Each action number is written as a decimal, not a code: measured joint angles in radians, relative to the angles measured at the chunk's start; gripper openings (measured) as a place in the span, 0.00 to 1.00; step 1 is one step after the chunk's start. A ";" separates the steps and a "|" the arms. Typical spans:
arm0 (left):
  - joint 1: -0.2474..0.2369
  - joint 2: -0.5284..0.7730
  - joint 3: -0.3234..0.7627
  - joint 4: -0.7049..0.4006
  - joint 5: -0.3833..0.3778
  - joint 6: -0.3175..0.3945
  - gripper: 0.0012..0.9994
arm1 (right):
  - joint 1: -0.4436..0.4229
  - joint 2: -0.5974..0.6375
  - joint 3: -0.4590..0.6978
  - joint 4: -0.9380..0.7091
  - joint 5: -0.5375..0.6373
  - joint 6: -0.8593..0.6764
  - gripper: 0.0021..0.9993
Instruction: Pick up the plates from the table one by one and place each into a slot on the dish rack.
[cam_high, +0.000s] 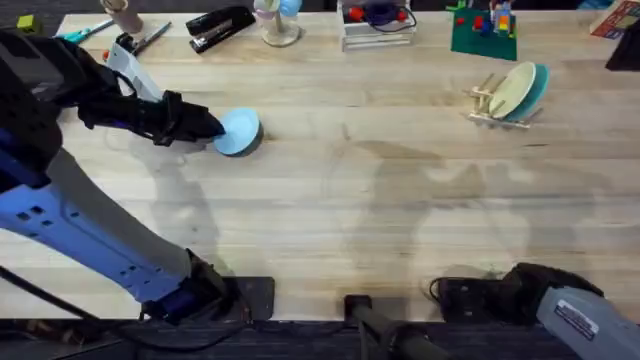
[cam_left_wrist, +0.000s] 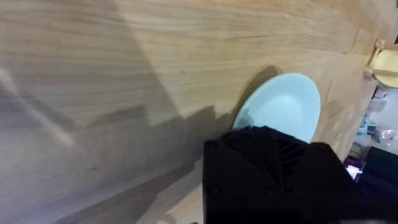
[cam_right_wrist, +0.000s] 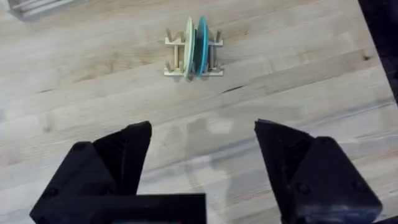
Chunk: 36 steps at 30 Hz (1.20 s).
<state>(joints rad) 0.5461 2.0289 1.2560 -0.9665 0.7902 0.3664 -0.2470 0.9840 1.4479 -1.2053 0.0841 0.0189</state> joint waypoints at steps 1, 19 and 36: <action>0.000 0.001 0.000 0.000 0.002 0.000 0.04 | 0.000 0.000 0.000 0.000 0.000 0.000 1.00; -0.048 -0.063 -0.025 -0.074 -0.084 0.060 0.04 | 0.000 0.000 0.000 0.000 -0.003 0.000 1.00; -0.074 -0.231 0.045 -0.180 -0.149 0.071 0.04 | 0.000 0.000 0.000 0.000 -0.003 0.000 1.00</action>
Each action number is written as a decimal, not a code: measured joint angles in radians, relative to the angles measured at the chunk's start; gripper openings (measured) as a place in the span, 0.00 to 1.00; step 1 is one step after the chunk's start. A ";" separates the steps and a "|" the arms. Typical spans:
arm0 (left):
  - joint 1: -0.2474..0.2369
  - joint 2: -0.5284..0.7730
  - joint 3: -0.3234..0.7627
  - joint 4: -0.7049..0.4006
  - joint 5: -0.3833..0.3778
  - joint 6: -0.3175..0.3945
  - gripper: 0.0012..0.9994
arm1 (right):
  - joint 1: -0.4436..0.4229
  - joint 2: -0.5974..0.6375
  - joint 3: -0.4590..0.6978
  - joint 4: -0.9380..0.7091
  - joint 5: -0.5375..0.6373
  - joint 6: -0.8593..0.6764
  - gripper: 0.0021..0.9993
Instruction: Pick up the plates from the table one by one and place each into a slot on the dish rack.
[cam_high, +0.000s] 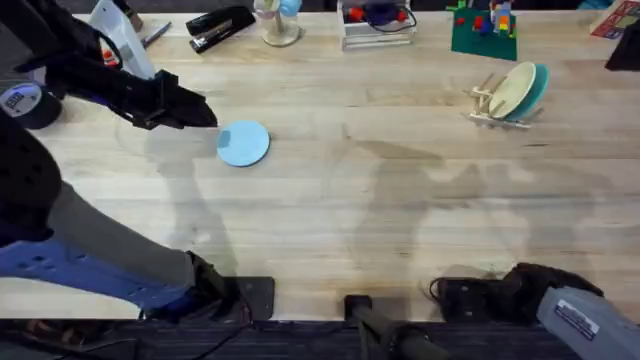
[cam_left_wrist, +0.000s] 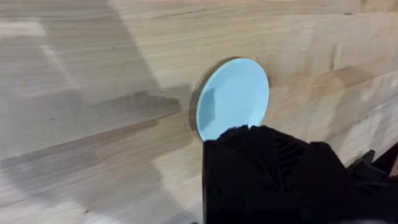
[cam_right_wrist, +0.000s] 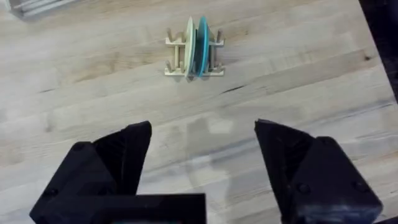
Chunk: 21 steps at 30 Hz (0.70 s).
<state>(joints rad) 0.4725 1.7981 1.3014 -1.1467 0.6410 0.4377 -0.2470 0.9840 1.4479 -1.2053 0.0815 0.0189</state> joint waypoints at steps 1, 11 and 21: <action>0.000 0.000 0.000 0.004 -0.001 0.000 0.04 | 0.000 0.000 0.000 0.000 0.000 0.000 1.00; 0.000 0.031 0.000 0.033 -0.003 0.000 0.04 | 0.000 0.000 0.000 0.000 0.000 0.000 1.00; 0.000 0.136 0.000 0.071 -0.003 0.000 0.04 | 0.000 0.000 0.000 0.000 0.000 0.000 1.00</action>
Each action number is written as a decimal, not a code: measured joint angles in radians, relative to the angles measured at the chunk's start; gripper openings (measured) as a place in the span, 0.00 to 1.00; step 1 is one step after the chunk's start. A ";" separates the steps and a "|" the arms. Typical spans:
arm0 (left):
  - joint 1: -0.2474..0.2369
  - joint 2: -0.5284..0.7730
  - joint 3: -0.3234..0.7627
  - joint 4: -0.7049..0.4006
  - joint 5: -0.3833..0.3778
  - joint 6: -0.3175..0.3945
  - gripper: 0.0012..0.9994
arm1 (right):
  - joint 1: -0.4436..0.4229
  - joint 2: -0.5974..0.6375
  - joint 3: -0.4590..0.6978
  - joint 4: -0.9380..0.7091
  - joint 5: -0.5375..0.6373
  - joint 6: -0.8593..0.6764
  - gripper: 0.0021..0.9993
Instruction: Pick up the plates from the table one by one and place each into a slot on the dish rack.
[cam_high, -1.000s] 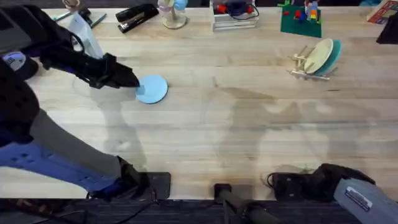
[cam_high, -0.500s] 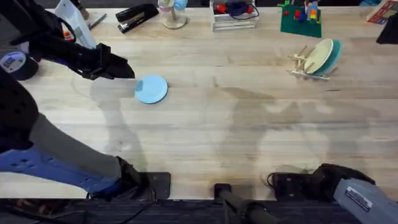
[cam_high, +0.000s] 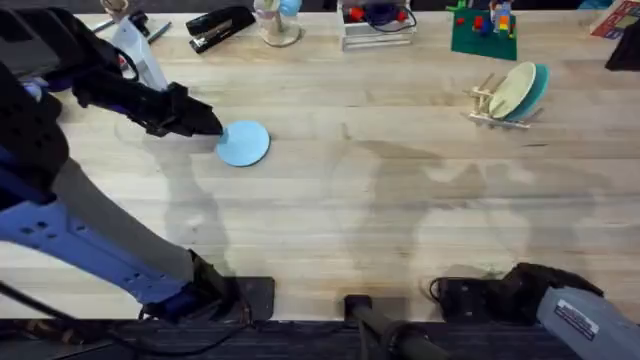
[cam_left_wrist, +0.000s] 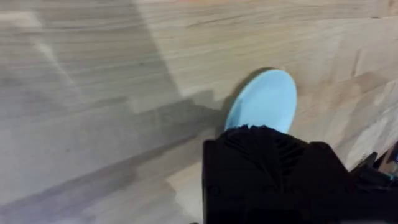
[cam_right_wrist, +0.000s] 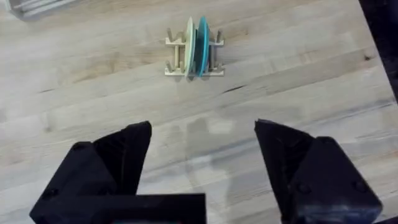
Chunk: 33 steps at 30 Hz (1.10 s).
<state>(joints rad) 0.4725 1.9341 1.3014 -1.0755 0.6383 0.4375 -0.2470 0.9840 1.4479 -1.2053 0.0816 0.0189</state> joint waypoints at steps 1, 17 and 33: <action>0.000 0.013 0.000 0.003 -0.001 0.000 0.04 | 0.000 0.000 0.000 0.000 0.000 0.000 1.00; 0.005 0.109 0.029 -0.013 0.041 -0.003 0.04 | 0.000 0.000 0.000 0.000 -0.003 0.000 0.99; 0.005 0.109 0.029 -0.013 0.042 -0.003 0.04 | 0.120 0.111 0.000 0.059 -0.278 0.135 0.99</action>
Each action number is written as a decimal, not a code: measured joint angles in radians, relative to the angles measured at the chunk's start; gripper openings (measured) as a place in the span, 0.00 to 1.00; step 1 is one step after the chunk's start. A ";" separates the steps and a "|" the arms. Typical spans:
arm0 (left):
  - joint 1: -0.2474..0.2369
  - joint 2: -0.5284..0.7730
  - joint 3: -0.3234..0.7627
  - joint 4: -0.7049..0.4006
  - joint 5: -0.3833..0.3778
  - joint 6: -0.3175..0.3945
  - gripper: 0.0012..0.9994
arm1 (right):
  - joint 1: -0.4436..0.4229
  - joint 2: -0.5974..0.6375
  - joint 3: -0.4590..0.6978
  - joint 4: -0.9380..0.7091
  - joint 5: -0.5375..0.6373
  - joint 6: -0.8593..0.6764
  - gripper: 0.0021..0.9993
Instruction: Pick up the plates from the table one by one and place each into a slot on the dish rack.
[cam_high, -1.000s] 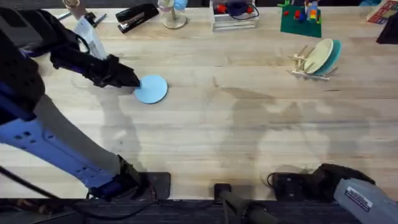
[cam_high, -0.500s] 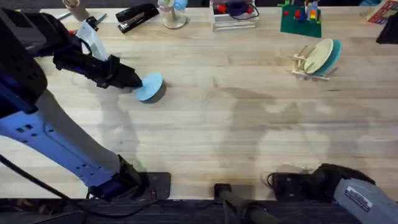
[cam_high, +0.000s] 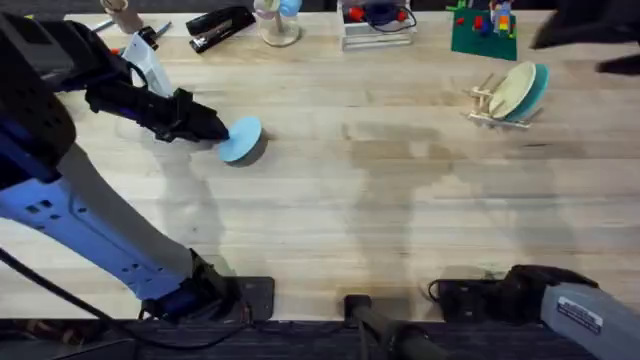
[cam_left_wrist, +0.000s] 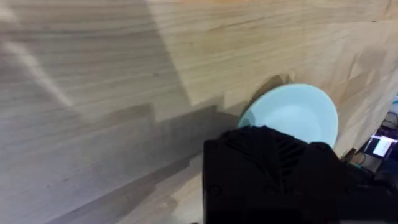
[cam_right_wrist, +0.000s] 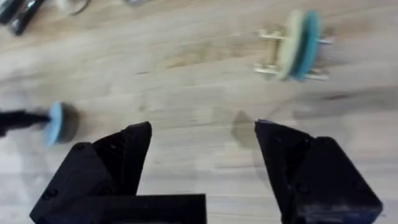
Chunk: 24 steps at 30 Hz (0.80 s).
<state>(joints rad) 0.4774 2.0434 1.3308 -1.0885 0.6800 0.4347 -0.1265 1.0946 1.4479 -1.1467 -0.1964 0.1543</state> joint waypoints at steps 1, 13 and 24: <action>0.000 0.000 0.000 0.000 0.000 0.000 0.04 | 0.025 0.015 0.000 0.011 -0.005 0.009 0.99; 0.000 0.000 0.000 0.001 0.000 0.000 0.04 | 0.355 0.298 0.000 0.304 -0.030 0.160 1.00; 0.000 0.000 0.000 0.002 0.000 0.000 0.04 | 0.614 0.571 0.000 0.528 -0.034 0.319 1.00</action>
<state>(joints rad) 0.4774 2.0434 1.3308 -1.0866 0.6800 0.4347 0.4877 1.6657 1.4479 -0.6189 -0.2302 0.4734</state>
